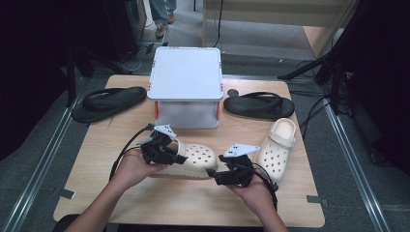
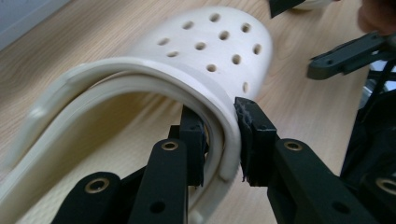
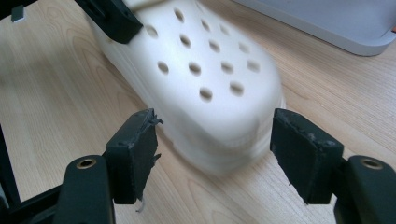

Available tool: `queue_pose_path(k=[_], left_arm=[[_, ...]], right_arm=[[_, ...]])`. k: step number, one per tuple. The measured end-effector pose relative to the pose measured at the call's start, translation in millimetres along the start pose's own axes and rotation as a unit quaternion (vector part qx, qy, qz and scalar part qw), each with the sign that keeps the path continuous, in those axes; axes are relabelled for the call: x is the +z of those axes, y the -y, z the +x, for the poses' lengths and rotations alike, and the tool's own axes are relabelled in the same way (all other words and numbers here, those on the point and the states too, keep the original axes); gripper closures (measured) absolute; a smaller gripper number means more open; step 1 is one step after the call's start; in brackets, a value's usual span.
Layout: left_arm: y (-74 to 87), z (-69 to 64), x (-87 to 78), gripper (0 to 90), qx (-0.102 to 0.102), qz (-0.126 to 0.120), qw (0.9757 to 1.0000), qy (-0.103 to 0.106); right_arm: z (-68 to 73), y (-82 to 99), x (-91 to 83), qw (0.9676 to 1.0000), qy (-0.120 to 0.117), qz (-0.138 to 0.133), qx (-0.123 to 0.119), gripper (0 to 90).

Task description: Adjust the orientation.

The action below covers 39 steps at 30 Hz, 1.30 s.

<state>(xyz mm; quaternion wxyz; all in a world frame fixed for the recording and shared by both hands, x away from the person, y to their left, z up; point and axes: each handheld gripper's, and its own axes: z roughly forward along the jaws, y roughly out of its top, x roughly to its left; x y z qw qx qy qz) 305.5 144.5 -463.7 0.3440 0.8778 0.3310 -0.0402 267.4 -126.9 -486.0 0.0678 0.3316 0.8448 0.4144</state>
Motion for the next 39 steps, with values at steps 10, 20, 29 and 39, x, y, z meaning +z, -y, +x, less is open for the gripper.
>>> queue_pose_path(k=[10, 20, 29, 39], left_arm=[[0.5, 2.0, -5.9, 62.8, 0.010, 0.001, 0.9999, 0.004], [1.9, 8.7, -39.3, 57.2, 0.020, -0.020, 0.9996, -0.006], [14.4, 40.8, -58.4, 65.9, 0.022, -0.030, 0.9978, -0.055], [23.3, 80.0, -57.7, 81.5, -0.015, -0.031, 0.9973, -0.065]], right_arm=[[5.3, -0.4, 3.5, 1.0000, -0.001, 0.000, -0.004, 32.6], [13.5, -1.5, 3.9, 0.9999, -0.003, -0.004, -0.012, 33.2], [20.8, -1.8, 6.3, 0.9998, -0.004, -0.005, -0.018, 35.2], [29.0, -0.3, 9.0, 0.9997, -0.012, -0.006, -0.019, 46.9]])
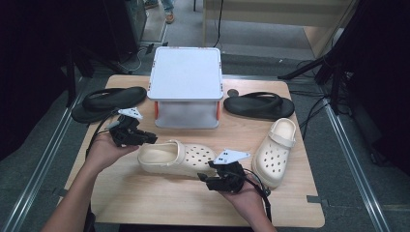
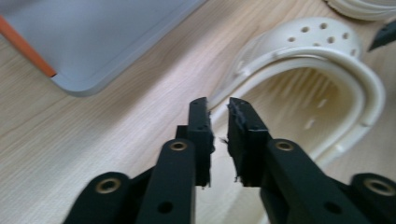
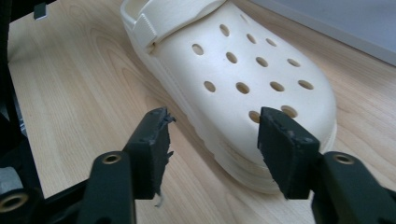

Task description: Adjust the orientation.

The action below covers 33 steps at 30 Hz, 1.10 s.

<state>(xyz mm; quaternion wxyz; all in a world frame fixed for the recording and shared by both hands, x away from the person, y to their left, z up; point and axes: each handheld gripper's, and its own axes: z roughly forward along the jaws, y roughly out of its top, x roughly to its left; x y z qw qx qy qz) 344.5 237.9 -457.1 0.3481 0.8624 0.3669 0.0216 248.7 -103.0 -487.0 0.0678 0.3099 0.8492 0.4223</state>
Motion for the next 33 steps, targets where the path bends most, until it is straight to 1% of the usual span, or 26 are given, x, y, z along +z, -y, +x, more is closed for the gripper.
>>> queue_pose_path(k=[3, 4, 5, 6, 7, 9, 10, 12, 15, 18, 19, 20, 21, 22, 23, 25, 27, 29, 31, 33], left_arm=[[1.4, 7.3, 4.4, 85.6, 0.002, 0.002, 1.0000, -0.005], [1.5, 10.9, 7.2, 86.1, -0.002, 0.001, 1.0000, -0.005], [1.7, 13.5, 9.1, 85.9, 0.000, -0.001, 0.9999, -0.011], [1.7, 16.4, 12.1, 86.0, 0.000, -0.003, 0.9999, -0.017], [1.7, 19.4, 14.9, 86.5, -0.001, -0.003, 0.9998, -0.018], [2.4, 25.0, 20.1, 88.3, 0.000, -0.002, 0.9998, -0.021], [3.1, 27.7, 22.6, 88.9, -0.002, 0.001, 0.9999, -0.017], [4.4, 32.4, 25.9, 89.2, -0.006, 0.005, 0.9999, -0.015], [6.1, 37.4, 29.4, 89.7, -0.010, 0.006, 0.9999, -0.011], [7.4, 39.6, 33.9, 89.7, -0.007, 0.015, 0.9998, -0.005], [7.8, 40.2, 35.6, 89.7, -0.004, 0.020, 0.9998, -0.005], [8.3, 39.7, 37.4, 89.7, -0.006, 0.024, 0.9997, -0.003], [8.5, 39.4, 38.4, 89.7, -0.002, 0.028, 0.9996, -0.002], [8.7, 38.4, 39.2, 89.7, -0.003, 0.030, 0.9996, 0.000], [8.6, 38.1, 39.6, 89.7, 0.003, 0.034, 0.9994, 0.001], [8.3, 35.6, 40.9, 89.7, 0.006, 0.038, 0.9992, 0.004], [8.3, 32.8, 42.4, 89.7, 0.012, 0.043, 0.9990, 0.006], [8.5, 30.0, 42.7, 89.9, 0.017, 0.046, 0.9988, 0.003], [9.7, 28.7, 41.5, 89.9, 0.017, 0.040, 0.9990, 0.001], [11.9, 28.0, 40.4, 90.0, 0.005, 0.039, 0.9992, 0.001]], right_arm=[[1.3, 1.5, 2.1, 1.0000, -0.008, 0.002, 0.006, 53.0], [1.1, 2.3, 3.2, 0.9999, -0.011, 0.004, 0.006, 55.7], [1.1, 3.6, 5.1, 0.9998, -0.016, 0.006, 0.006, 57.0], [1.3, 4.5, 6.4, 0.9998, -0.017, 0.007, 0.009, 58.0], [0.3, 5.7, 8.4, 0.9998, -0.018, 0.009, 0.009, 60.6], [-0.4, 7.4, 11.0, 0.9997, -0.017, 0.009, 0.018, 66.1], [-0.7, 8.1, 12.1, 0.9996, -0.018, 0.007, 0.021, 69.6], [0.0, 8.8, 14.5, 0.9997, -0.013, 0.007, 0.017, 77.0], [2.6, 10.1, 18.1, 0.9998, -0.007, 0.012, 0.011, 83.7], [2.6, 11.6, 22.7, 0.9998, -0.003, 0.012, 0.013, 85.0], [2.8, 12.2, 24.8, 0.9998, 0.000, 0.011, 0.016, 87.1], [2.2, 12.6, 26.5, 0.9998, -0.002, 0.010, 0.014, 88.1], [2.2, 12.3, 27.8, 0.9998, -0.003, 0.009, 0.016, 89.2], [2.5, 11.9, 28.4, 0.9999, -0.001, 0.008, 0.015, 89.6], [2.9, 11.3, 28.6, 0.9999, 0.002, 0.008, 0.015, 89.8], [3.5, 11.0, 28.8, 0.9998, 0.010, 0.008, 0.013, 89.8], [2.4, 11.3, 29.2, 0.9998, 0.011, 0.007, 0.015, 89.9], [1.7, 10.7, 28.9, 0.9998, 0.011, 0.006, 0.016, 90.0], [1.1, 10.5, 29.8, 0.9997, 0.017, 0.007, 0.016, 90.0], [0.1, 9.9, 30.2, 0.9997, 0.013, 0.008, 0.020, 90.0]])
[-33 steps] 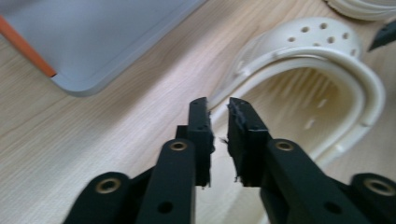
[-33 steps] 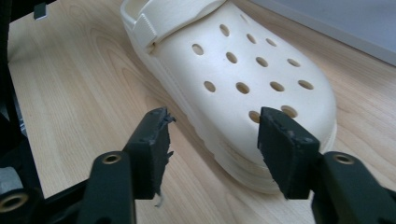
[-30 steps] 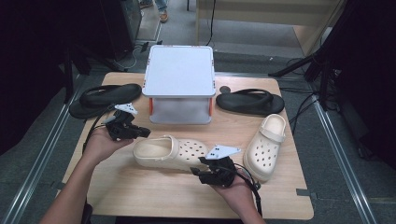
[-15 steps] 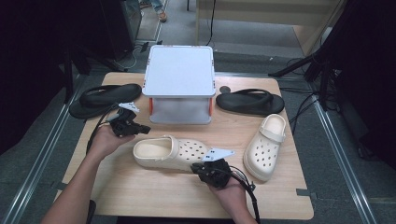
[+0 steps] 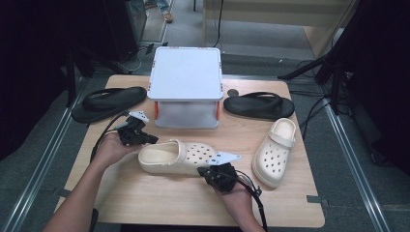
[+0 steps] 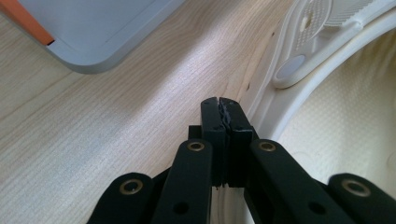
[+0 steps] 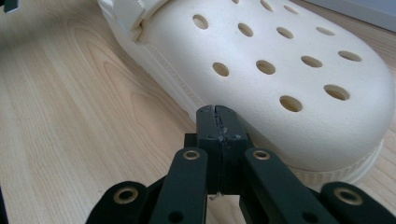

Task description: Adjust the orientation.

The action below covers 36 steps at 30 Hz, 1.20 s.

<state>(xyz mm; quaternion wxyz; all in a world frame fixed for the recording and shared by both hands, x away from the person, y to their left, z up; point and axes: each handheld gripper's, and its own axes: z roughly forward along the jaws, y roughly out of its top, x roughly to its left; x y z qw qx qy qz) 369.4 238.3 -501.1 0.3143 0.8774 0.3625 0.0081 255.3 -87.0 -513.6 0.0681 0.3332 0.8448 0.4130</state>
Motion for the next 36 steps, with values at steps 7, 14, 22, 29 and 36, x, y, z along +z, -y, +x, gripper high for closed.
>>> queue_pose_path(k=[7, 14, 22, 29, 36], left_arm=[[9.3, -3.7, -6.0, 90.0, -0.006, -0.005, 0.9999, 0.008], [20.8, -10.3, -10.7, 90.0, -0.013, -0.008, 0.9998, 0.016], [32.4, -21.5, -14.2, 90.0, -0.017, -0.008, 0.9994, 0.029], [37.8, -30.4, -16.6, 90.0, -0.018, -0.010, 0.9992, 0.034], [43.6, -36.9, -18.1, 90.0, -0.023, -0.010, 0.9990, 0.037]], right_arm=[[-0.9, -3.5, 4.2, 1.0000, -0.004, 0.003, -0.002, 90.0], [-3.3, -7.0, 10.2, 0.9999, -0.014, 0.009, 0.004, 90.0], [-7.3, -11.2, 16.6, 0.9994, -0.029, 0.013, 0.014, 90.0], [-9.4, -14.7, 20.2, 0.9991, -0.033, 0.016, 0.021, 90.0], [-15.5, -17.7, 22.6, 0.9988, -0.037, 0.016, 0.028, 90.0]])
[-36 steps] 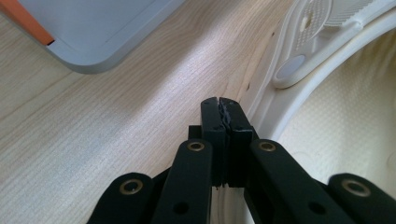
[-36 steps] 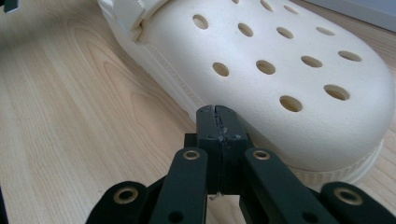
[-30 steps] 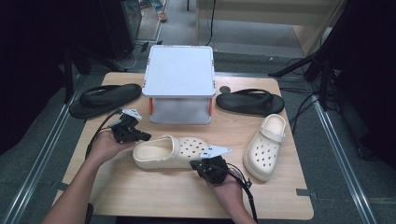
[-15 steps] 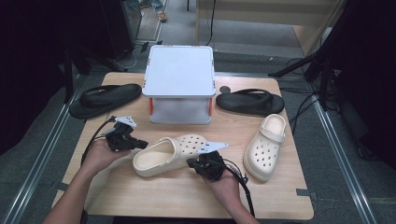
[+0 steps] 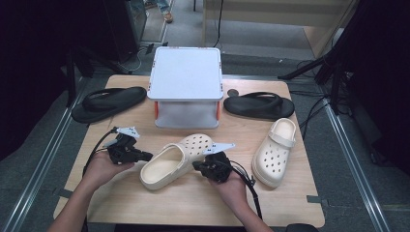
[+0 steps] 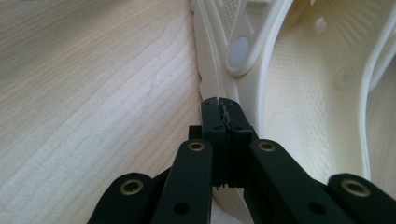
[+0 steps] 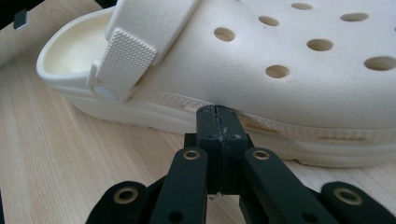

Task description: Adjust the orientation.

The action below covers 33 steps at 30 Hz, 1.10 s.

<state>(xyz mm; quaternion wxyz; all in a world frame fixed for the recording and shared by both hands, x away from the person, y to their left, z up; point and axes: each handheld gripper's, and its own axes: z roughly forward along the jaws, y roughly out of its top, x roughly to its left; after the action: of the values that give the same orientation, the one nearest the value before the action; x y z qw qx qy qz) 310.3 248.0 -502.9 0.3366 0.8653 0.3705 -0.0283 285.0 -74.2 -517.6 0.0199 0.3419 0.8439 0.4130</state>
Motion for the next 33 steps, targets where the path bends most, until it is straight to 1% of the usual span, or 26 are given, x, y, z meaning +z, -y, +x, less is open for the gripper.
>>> queue_pose_path(k=[3, 8, 9, 12, 14, 15, 16, 17, 22, 25, 27, 29, 30, 31, 33], left_arm=[[2.3, -2.9, 0.2, 90.0, 0.000, 0.001, 1.0000, 0.006], [6.1, -8.5, 0.7, 90.0, -0.003, 0.002, 0.9999, 0.015], [6.6, -10.3, 1.0, 90.0, -0.004, 0.004, 0.9999, 0.016], [8.6, -15.2, 1.4, 90.0, -0.001, 0.005, 0.9998, 0.020], [9.6, -19.0, 2.2, 90.0, 0.001, 0.007, 0.9997, 0.023], [10.3, -20.8, 2.4, 90.0, 0.002, 0.006, 0.9998, 0.021], [10.6, -22.1, 2.3, 90.0, 0.002, 0.009, 0.9997, 0.023], [11.2, -23.3, 2.8, 90.0, 0.001, 0.011, 0.9995, 0.031], [12.8, -30.0, 5.5, 90.0, 0.005, 0.010, 0.9993, 0.035], [13.6, -33.8, 6.4, 90.0, 0.001, 0.006, 0.9995, 0.029], [13.6, -35.0, 6.8, 90.0, -0.004, 0.007, 0.9995, 0.031], [13.6, -36.3, 8.0, 90.0, -0.003, 0.006, 0.9994, 0.033], [13.4, -37.6, 8.8, 90.0, -0.005, 0.009, 0.9992, 0.038], [14.1, -39.2, 10.3, 90.0, -0.006, 0.006, 0.9990, 0.044], [14.7, -43.7, 12.2, 90.0, -0.007, 0.007, 0.9987, 0.050]], right_arm=[[-2.8, -1.5, 0.8, 1.0000, 0.002, -0.003, 0.003, 90.0], [-7.1, -3.2, 2.2, 0.9999, -0.003, -0.004, 0.014, 90.0], [-7.3, -3.6, 3.2, 0.9999, -0.006, -0.004, 0.013, 90.0], [-5.3, -5.4, 5.8, 1.0000, -0.001, -0.002, 0.008, 90.0], [-4.7, -6.9, 7.7, 1.0000, -0.003, 0.002, 0.003, 90.0], [-4.3, -7.5, 8.6, 1.0000, -0.004, 0.001, 0.003, 90.0], [-4.0, -8.2, 8.9, 1.0000, -0.002, 0.002, 0.000, 90.0], [-3.9, -8.8, 9.0, 1.0000, -0.001, 0.003, 0.003, 90.0], [-6.7, -11.5, 10.3, 1.0000, 0.001, 0.002, 0.005, 90.0], [-9.0, -12.8, 11.3, 1.0000, 0.002, -0.001, 0.007, 90.0], [-9.9, -13.7, 12.0, 0.9999, 0.002, -0.001, 0.010, 90.0], [-8.8, -15.3, 12.5, 0.9999, 0.008, 0.002, 0.012, 90.0], [-8.4, -16.1, 12.7, 0.9999, 0.014, 0.002, 0.008, 90.0], [-7.6, -16.9, 12.5, 0.9998, 0.019, 0.004, 0.007, 90.0], [-7.9, -18.2, 12.5, 0.9998, 0.019, 0.003, 0.005, 90.0]])
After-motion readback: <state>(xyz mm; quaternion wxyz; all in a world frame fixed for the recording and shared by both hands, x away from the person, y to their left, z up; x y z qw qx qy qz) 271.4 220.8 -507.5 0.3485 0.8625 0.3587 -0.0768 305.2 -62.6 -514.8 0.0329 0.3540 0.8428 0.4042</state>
